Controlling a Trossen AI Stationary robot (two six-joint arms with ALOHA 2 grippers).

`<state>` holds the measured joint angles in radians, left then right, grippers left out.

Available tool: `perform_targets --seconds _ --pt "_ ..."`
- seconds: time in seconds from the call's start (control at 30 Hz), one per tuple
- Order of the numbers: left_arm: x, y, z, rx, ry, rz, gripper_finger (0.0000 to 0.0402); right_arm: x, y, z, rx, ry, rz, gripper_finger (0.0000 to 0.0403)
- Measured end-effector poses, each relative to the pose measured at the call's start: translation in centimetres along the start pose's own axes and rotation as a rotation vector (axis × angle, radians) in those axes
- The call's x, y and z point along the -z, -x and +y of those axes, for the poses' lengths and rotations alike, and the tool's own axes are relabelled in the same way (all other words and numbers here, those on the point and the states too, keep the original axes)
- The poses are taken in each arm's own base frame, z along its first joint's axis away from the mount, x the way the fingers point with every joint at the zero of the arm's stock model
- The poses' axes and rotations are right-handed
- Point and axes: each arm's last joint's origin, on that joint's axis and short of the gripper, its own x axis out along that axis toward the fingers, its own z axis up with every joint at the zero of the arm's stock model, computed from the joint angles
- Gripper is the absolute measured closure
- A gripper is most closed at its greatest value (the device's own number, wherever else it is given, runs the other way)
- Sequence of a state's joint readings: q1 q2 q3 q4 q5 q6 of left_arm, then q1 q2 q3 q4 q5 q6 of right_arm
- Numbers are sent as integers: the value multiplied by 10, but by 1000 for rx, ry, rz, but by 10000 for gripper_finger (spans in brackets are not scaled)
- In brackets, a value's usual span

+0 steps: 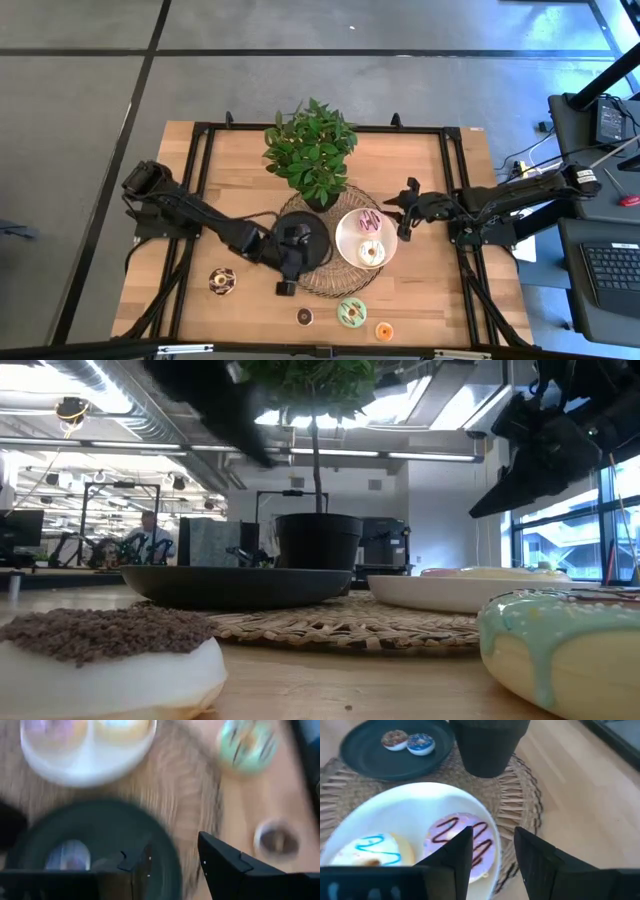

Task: Pick & Place donuts
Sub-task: Put the large black donut on the white plate

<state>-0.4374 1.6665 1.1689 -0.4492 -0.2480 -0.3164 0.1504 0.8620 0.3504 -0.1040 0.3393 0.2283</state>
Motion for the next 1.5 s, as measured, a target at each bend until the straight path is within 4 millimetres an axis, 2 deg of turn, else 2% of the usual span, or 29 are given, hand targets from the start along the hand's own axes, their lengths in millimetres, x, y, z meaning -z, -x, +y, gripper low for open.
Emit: perform_targets --seconds 0.1,0.23,0.37,0.47,0.73,1.03,1.13,1.23,1.5 --pt "13 16 -8 -66 50 200 257 1 1 4 -21 -20 0 257" --pt "33 36 -19 -139 243 420 268 2 3 9 -47 -49 1 257" --pt "52 48 -35 -205 447 525 276 3 4 13 -65 -71 1 257" --pt "63 54 -47 -256 559 534 280 3 5 15 -68 -89 -7 257" --pt "88 66 -71 -298 529 512 290 2 7 17 -22 -99 -35 257" --pt "90 68 -74 -289 518 513 285 1 7 17 -27 -107 -48 257" --pt "89 67 -73 -267 462 534 278 1 7 18 -30 -107 -49 257" --pt "88 66 -71 -267 460 535 263 1 7 17 -27 -104 -51 257" --pt "86 65 -70 -267 484 528 192 1 6 17 13 -125 -55 257"
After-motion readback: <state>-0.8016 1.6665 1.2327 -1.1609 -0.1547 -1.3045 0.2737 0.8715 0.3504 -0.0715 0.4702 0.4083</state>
